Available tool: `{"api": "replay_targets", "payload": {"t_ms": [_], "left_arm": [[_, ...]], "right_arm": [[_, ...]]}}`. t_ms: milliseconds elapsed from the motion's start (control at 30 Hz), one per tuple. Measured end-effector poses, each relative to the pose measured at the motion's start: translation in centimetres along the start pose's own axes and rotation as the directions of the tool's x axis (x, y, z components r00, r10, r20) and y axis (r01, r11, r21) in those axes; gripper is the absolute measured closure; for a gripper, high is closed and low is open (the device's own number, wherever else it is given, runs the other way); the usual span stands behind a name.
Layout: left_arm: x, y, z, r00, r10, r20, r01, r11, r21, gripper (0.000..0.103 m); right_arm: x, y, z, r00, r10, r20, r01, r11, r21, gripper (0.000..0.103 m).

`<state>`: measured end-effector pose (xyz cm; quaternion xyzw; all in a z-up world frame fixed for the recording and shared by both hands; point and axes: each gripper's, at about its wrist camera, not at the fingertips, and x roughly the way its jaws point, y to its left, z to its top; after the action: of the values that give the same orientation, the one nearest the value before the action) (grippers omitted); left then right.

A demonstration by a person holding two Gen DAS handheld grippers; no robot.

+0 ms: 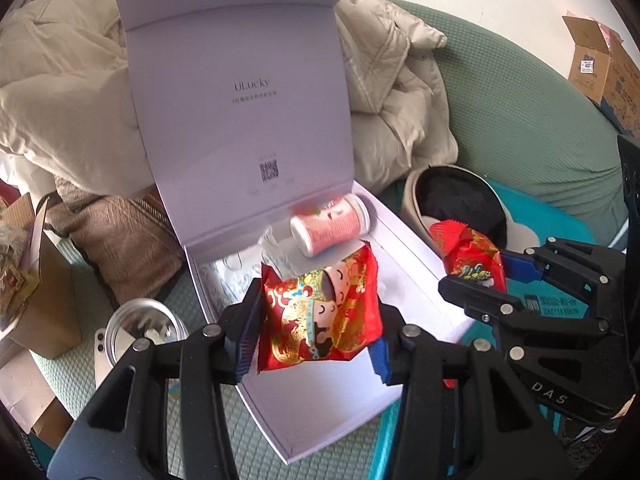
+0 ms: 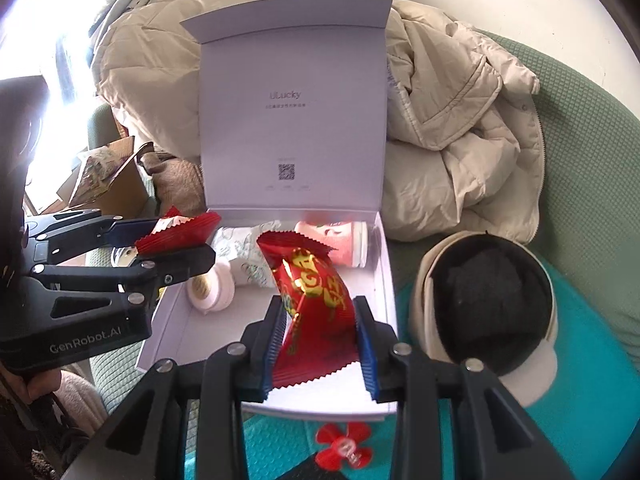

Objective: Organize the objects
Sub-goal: 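Lift the red packet and red candy and carry both over the lavender box, then lower the red packet and candy into the box and open both tools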

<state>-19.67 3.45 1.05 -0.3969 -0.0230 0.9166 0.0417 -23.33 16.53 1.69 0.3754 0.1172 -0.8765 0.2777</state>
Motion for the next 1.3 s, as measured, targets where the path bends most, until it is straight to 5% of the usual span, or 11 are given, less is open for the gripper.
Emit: {"api": "replay_targets", "payload": {"t_ms": [400,600,767,1300], "left_arm": [[4.2,2.3,-1.0,0.998,-0.042,-0.044,0.038,0.996,-0.082,0.059],[4.9,2.3,-1.8,0.999,0.018,-0.034,-0.019,0.999,-0.038,0.059],[6.7,4.0,-2.9,0.992,-0.025,-0.123,0.01,0.993,-0.116,0.059],[8.0,2.8,-2.8,0.991,0.084,-0.1,-0.085,0.996,-0.005,0.058]], "right_arm": [[2.8,0.2,0.1,0.999,0.002,-0.036,-0.002,1.0,-0.011,0.069],[3.9,0.9,-0.2,0.997,-0.041,-0.059,0.038,0.999,-0.036,0.069],[5.1,1.3,-0.4,0.995,-0.046,-0.088,0.043,0.998,-0.036,0.069],[8.6,1.4,0.4,0.985,-0.107,-0.135,0.099,0.993,-0.06,0.069]]}}
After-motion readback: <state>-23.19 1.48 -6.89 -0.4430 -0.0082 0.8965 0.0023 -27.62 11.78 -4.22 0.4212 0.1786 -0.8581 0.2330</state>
